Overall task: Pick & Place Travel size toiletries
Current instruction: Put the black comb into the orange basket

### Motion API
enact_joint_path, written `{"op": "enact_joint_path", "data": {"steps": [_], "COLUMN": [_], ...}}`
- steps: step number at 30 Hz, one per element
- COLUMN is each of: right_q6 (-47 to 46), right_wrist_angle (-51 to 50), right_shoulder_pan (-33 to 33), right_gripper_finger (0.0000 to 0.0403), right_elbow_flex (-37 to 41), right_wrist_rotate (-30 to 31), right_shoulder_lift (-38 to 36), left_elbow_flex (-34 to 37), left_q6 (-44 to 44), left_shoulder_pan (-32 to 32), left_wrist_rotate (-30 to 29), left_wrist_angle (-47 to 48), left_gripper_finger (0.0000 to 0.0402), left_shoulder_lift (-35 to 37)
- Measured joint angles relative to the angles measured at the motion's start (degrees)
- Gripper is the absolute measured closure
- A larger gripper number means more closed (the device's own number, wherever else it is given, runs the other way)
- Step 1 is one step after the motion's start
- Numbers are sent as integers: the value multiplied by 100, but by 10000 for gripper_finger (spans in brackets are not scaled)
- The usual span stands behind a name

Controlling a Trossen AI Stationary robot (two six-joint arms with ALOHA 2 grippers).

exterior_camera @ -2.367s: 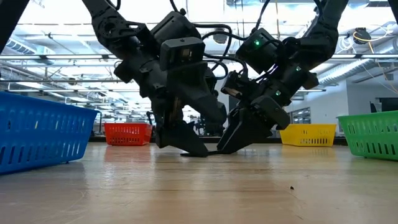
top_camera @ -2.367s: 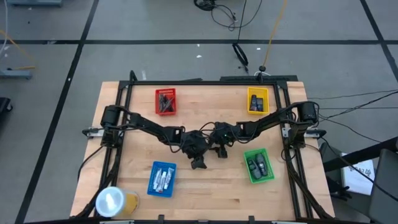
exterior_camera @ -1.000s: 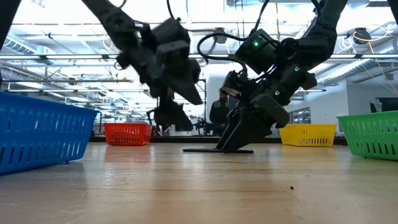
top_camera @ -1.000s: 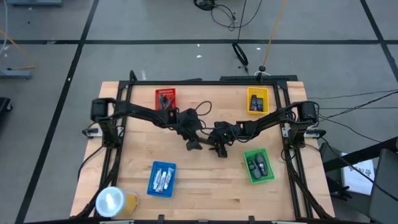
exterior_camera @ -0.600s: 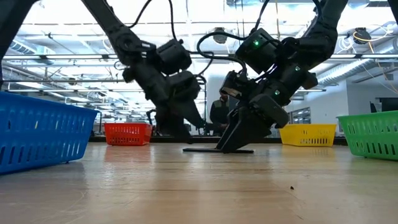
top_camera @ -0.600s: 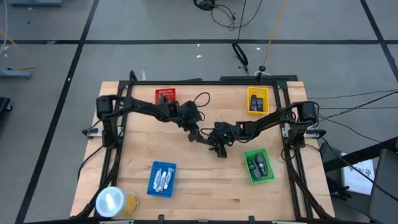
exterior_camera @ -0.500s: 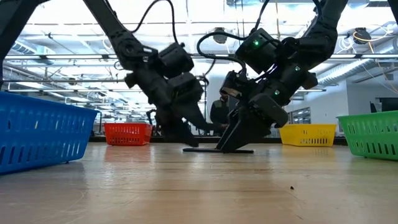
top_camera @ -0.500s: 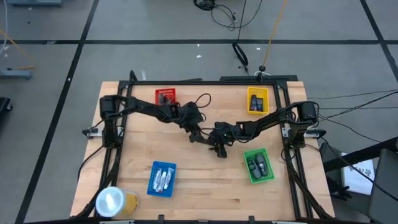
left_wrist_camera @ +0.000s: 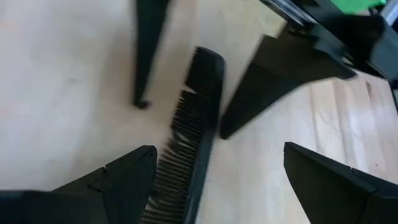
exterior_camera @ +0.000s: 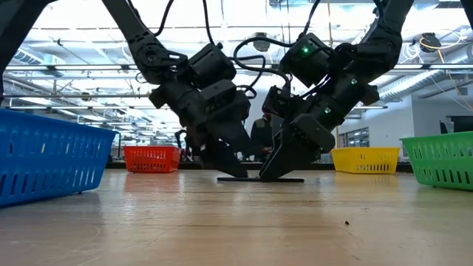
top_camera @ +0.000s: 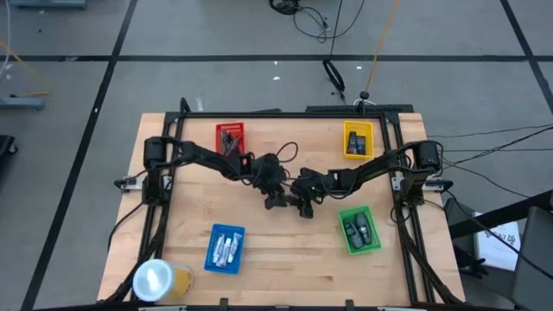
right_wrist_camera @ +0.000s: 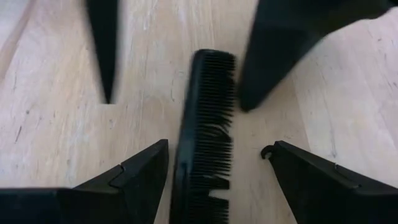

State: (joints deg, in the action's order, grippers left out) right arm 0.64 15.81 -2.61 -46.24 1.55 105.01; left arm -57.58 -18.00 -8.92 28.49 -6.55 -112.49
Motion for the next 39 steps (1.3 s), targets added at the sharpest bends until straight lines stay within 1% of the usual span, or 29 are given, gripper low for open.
{"op": "enact_joint_path", "data": {"steps": [6,10,13,17,20,22,25,28,34,39], "right_q6": [26,29,31,35,37,38,42,42,46,62], "right_wrist_angle": [-25,-38,-42,-55,-59,-62,-72,-72,-70,-60], "right_shoulder_pan": [-2,-4,-4,-4,-4,-4,-4,-4,-7,-6], "right_gripper_finger": [126,126,126,126,126,126,126,126,126,126], "right_elbow_flex": [0,0,0,0,0,0,0,0,0,0], "right_wrist_rotate": [5,3,7,8,8,3,-1,-4,-12,-29], "right_shoulder_lift": [0,0,0,0,0,0,0,0,0,0], "left_elbow_flex": [14,20,20,15,13,12,9,-6,-7,-147], "left_q6": [-44,-159,-196,-276,-434,-578,-619,-616,-907,-1025], "left_shoulder_pan": [163,171,164,84,1,-90,-178,-163,134,273], "left_wrist_rotate": [310,591,668,638,622,559,123,-2,252,224], "left_wrist_angle": [-241,-553,-681,-880,-797,-597,-120,142,-464,-459], "left_gripper_finger": [53,53,53,53,53,53,53,53,53,53], "left_shoulder_lift": [-7,-22,-20,-20,-15,2,48,53,-172,-345]}}
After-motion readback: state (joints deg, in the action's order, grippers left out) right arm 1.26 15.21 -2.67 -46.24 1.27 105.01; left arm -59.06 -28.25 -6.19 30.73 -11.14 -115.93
